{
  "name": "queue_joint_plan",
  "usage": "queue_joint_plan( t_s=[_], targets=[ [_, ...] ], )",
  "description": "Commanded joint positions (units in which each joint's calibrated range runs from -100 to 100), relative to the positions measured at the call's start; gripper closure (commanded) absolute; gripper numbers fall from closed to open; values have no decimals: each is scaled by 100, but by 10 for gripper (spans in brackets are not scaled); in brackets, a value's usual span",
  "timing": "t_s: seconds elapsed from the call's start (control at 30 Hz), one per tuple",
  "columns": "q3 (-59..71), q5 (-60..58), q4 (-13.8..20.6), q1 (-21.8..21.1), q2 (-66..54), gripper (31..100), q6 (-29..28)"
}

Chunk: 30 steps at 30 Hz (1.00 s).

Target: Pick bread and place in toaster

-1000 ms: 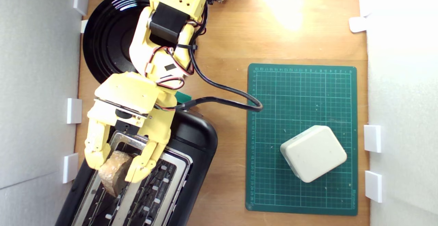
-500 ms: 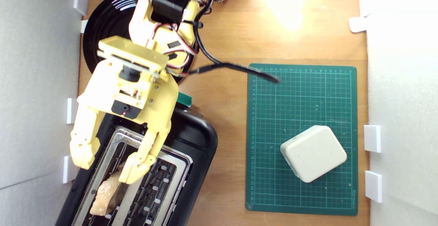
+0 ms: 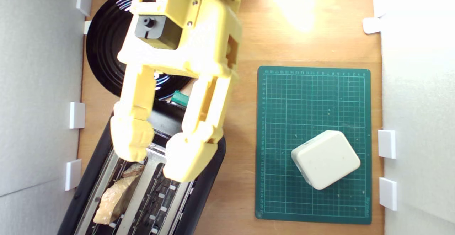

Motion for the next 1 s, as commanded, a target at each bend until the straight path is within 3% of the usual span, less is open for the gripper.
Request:
queue_joint_plan(
  t_s=[0.0,0.13,0.23,0.4,0.57,0.83,0.97],
  targets=[
    [254,-107,33,-186,-561,539,-709],
    [1044,-107,33,-435,-1051,540,-1232],
    [1816,-107,33,-701,-1542,540,-1295],
    [3277,-107,33,-1136,-2491,543,-1269],
    [4467,-107,33,-1483,-3331,616,-1127],
    [6491,-107,33,-1805,-4487,663,-887],
    [7499,-107,-58,-1837,-5020,720,-698]
  ],
)
